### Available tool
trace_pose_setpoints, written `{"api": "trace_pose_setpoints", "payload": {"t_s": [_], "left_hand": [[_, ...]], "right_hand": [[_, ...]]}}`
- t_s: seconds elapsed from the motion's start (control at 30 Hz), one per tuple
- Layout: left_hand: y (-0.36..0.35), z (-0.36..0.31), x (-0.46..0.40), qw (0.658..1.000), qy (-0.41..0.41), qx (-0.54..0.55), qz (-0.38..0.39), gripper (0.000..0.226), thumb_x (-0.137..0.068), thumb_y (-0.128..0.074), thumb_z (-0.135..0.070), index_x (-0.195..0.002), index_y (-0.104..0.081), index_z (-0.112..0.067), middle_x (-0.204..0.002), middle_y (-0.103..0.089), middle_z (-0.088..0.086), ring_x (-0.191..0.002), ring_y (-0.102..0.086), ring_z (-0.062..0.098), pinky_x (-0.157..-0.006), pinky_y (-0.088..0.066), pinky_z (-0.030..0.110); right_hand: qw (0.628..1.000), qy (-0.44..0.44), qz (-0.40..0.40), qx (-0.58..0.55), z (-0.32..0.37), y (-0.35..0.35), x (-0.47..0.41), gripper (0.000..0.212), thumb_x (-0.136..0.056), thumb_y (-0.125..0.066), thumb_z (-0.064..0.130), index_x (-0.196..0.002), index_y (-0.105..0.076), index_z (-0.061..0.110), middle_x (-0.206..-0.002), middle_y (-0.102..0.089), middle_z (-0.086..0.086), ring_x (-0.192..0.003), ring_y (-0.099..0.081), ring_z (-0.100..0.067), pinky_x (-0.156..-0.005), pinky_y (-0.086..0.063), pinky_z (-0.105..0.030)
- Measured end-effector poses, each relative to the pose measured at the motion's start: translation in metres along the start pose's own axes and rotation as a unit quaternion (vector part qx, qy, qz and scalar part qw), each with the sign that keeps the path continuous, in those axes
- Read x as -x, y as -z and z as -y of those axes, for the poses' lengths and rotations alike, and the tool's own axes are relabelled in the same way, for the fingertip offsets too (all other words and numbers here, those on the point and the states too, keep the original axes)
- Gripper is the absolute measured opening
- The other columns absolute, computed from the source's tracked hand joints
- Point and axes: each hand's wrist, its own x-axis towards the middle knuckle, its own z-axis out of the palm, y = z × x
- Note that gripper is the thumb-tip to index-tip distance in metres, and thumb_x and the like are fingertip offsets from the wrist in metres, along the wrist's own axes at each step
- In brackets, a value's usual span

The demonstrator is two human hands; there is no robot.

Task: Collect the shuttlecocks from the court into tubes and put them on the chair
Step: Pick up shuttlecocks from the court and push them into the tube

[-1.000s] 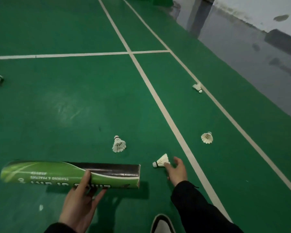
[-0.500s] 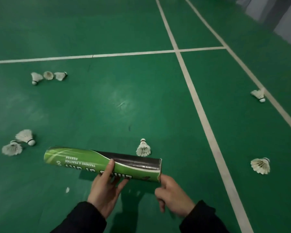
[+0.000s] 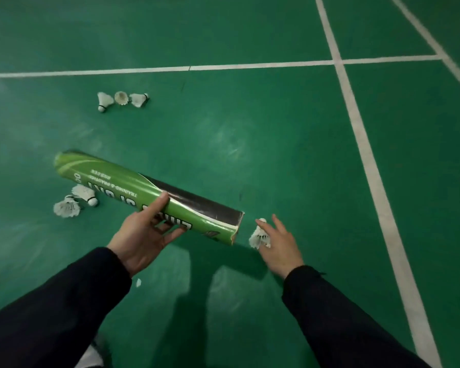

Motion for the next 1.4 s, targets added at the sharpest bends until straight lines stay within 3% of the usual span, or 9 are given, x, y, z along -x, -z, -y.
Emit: {"api": "trace_pose_setpoints", "payload": {"t_s": [0.1, 0.23, 0.33, 0.5, 0.77, 1.0, 1.17, 1.27, 1.4], "left_hand": [[0.027, 0.021, -0.001, 0.999, 0.034, 0.033, -0.017, 0.029, -0.088, -0.071, -0.037, -0.105, -0.070, -0.013, -0.097, -0.072, 0.008, -0.100, -0.072, 0.023, -0.078, -0.064, 0.037], [0.064, 0.020, -0.016, 0.994, 0.043, 0.085, -0.044, 0.042, -0.089, -0.069, -0.038, -0.121, -0.068, -0.010, -0.104, -0.075, 0.010, -0.108, -0.070, 0.024, -0.070, -0.064, 0.035], [0.088, 0.022, -0.035, 0.992, 0.055, 0.107, -0.042, 0.045, -0.087, -0.071, -0.039, -0.120, -0.068, -0.008, -0.110, -0.073, 0.013, -0.111, -0.069, 0.026, -0.069, -0.064, 0.034], [0.101, 0.023, -0.045, 0.982, 0.096, 0.158, 0.036, 0.042, -0.094, -0.065, -0.041, -0.118, -0.067, -0.007, -0.117, -0.074, 0.016, -0.111, -0.071, 0.027, -0.086, -0.063, 0.040], [0.154, -0.028, -0.032, 0.959, 0.103, 0.252, 0.079, 0.046, -0.092, -0.068, -0.037, -0.129, -0.064, -0.009, -0.125, -0.072, 0.015, -0.103, -0.075, 0.027, -0.077, -0.064, 0.041], [0.224, -0.074, -0.037, 0.951, 0.027, 0.301, 0.073, 0.061, -0.098, -0.062, -0.038, -0.147, -0.052, -0.004, -0.144, -0.061, 0.019, -0.123, -0.066, 0.029, -0.085, -0.062, 0.041], [0.269, -0.091, -0.033, 0.946, -0.038, 0.323, 0.004, 0.063, -0.093, -0.066, -0.034, -0.147, -0.053, -0.006, -0.142, -0.063, 0.015, -0.126, -0.064, 0.027, -0.084, -0.062, 0.040], [0.300, -0.088, -0.022, 0.947, -0.081, 0.308, -0.049, 0.055, -0.090, -0.067, -0.032, -0.140, -0.059, -0.009, -0.133, -0.069, 0.011, -0.113, -0.070, 0.021, -0.080, -0.062, 0.038], [0.345, -0.076, -0.005, 0.932, -0.120, 0.315, -0.132, 0.035, -0.089, -0.068, -0.028, -0.119, -0.065, -0.010, -0.114, -0.074, 0.011, -0.102, -0.074, 0.021, -0.081, -0.063, 0.043]], "right_hand": [[0.996, 0.010, -0.040, 0.080, -0.012, -0.024, -0.012, 0.042, -0.102, -0.054, 0.018, -0.142, -0.053, 0.031, -0.159, -0.040, -0.005, -0.137, -0.043, -0.024, -0.116, -0.035, -0.039], [0.957, -0.067, -0.146, -0.243, 0.020, -0.020, 0.010, 0.033, -0.103, -0.051, 0.010, -0.119, -0.071, 0.031, -0.136, -0.061, 0.010, -0.099, -0.062, -0.002, -0.084, -0.049, -0.017], [0.909, 0.018, -0.128, -0.397, 0.077, -0.012, 0.038, 0.033, -0.102, -0.053, 0.010, -0.117, -0.074, 0.032, -0.123, -0.070, 0.017, -0.107, -0.064, 0.004, -0.084, -0.052, -0.014], [0.972, 0.066, -0.111, -0.195, 0.149, -0.026, 0.044, 0.024, -0.104, -0.052, 0.017, -0.105, -0.069, 0.034, -0.107, -0.061, 0.013, -0.099, -0.058, 0.008, -0.085, -0.044, -0.009], [0.943, 0.013, -0.307, -0.127, 0.259, -0.046, 0.047, 0.031, -0.081, -0.074, 0.032, -0.094, -0.047, 0.029, -0.088, -0.050, 0.008, -0.074, -0.046, -0.012, -0.065, -0.043, -0.028], [0.971, 0.191, -0.042, -0.136, 0.338, -0.067, 0.043, 0.012, -0.099, -0.060, 0.023, -0.109, -0.067, 0.021, -0.083, -0.069, 0.024, -0.066, -0.060, 0.003, -0.062, -0.046, -0.013], [0.976, 0.202, 0.078, -0.015, 0.366, -0.119, -0.002, 0.027, -0.096, -0.062, 0.035, -0.119, -0.069, 0.024, -0.086, -0.069, 0.021, -0.073, -0.062, -0.002, -0.073, -0.056, -0.036], [0.945, 0.135, 0.279, -0.108, 0.390, -0.149, -0.022, 0.040, -0.101, -0.059, 0.013, -0.133, -0.053, 0.035, -0.053, -0.059, 0.019, -0.044, -0.049, -0.006, -0.046, -0.045, -0.028], [0.873, 0.127, 0.432, -0.188, 0.406, -0.190, -0.047, 0.036, -0.093, -0.067, 0.039, -0.125, -0.057, 0.027, -0.083, -0.074, 0.015, -0.049, -0.059, -0.014, -0.040, -0.043, -0.023]]}}
